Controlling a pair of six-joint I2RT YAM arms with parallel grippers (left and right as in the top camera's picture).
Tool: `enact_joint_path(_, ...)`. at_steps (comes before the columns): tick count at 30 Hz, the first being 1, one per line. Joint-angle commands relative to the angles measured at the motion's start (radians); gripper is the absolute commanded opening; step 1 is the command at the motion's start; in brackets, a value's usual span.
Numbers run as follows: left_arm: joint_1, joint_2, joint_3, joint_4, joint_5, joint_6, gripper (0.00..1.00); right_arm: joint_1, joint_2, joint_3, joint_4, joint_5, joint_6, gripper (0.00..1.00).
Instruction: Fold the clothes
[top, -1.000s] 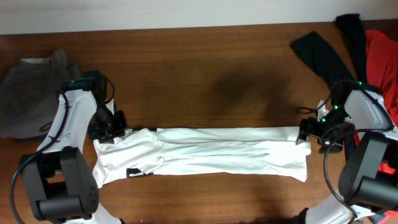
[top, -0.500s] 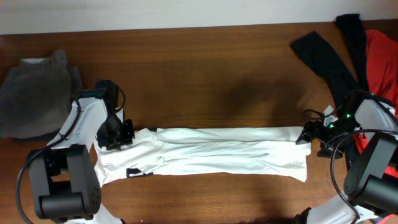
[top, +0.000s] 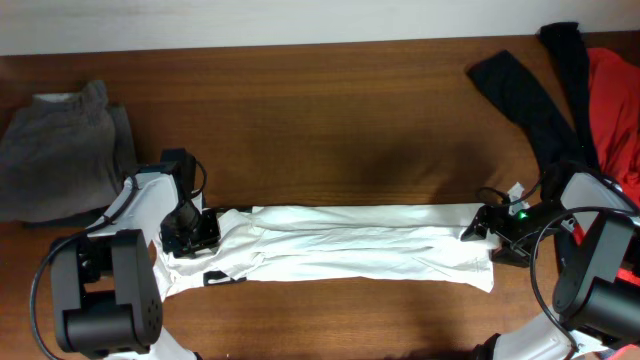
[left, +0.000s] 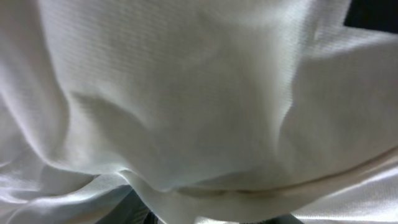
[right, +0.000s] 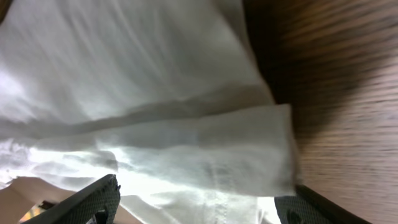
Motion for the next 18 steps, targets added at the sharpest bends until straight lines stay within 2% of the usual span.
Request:
enact_joint_path(1, -0.001, -0.02, -0.01, 0.005, -0.007, -0.006, 0.41, -0.002, -0.018, -0.018, 0.005, -0.039, -0.01, 0.84)
enact_joint_path(10, -0.001, -0.02, -0.01, 0.005, -0.007, -0.006, 0.43, -0.002, -0.018, -0.069, 0.097, -0.035, -0.01, 0.83)
enact_joint_path(11, -0.001, -0.02, -0.01, 0.004, -0.007, -0.006, 0.47, -0.002, -0.018, -0.082, 0.113, -0.035, -0.01, 0.83)
enact_joint_path(14, -0.001, -0.02, -0.01, 0.005, -0.007, -0.006, 0.49, -0.002, -0.018, -0.099, 0.137, -0.036, -0.01, 0.82)
enact_joint_path(18, -0.001, -0.02, -0.01, 0.005, -0.007, -0.006, 0.49, -0.002, -0.018, -0.1, 0.151, -0.074, -0.01, 0.78)
